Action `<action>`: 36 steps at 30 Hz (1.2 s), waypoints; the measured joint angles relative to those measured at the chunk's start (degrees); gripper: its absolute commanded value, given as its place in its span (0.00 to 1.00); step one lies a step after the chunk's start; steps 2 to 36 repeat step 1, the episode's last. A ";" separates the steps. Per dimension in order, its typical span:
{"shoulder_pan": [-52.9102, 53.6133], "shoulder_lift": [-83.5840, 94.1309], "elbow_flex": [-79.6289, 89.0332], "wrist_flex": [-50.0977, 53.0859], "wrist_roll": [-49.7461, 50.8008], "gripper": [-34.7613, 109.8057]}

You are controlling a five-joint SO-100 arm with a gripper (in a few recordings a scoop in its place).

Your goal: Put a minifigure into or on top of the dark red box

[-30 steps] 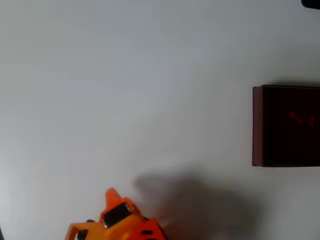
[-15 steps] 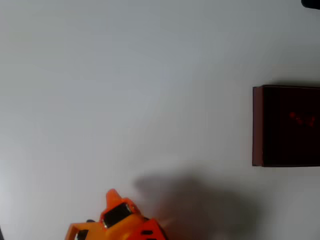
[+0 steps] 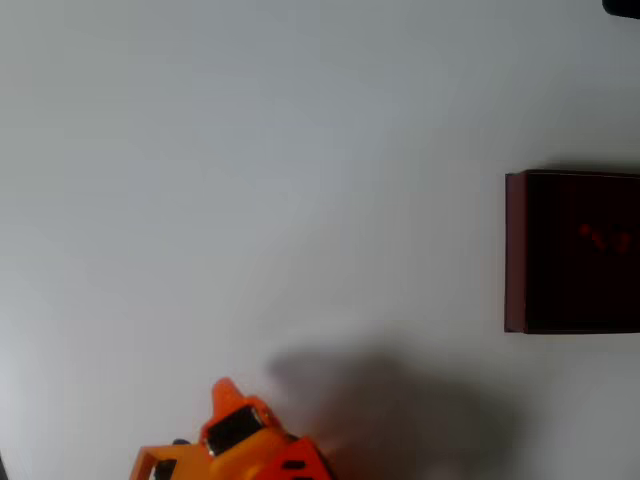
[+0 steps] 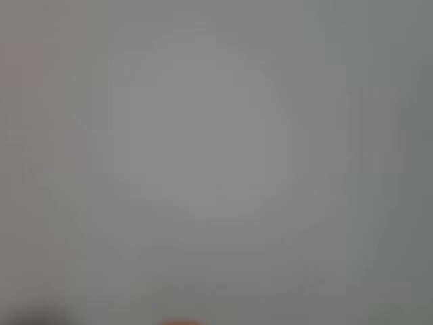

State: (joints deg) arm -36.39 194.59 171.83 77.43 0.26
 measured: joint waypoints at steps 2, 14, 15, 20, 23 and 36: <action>0.00 0.00 0.00 0.00 0.00 0.24; 0.00 0.00 0.00 0.00 0.00 0.24; 0.00 0.00 0.00 0.00 0.00 0.24; 0.00 0.00 0.00 0.00 0.00 0.24; 0.00 0.00 0.00 0.00 0.00 0.24; 0.00 0.00 0.00 0.00 0.00 0.24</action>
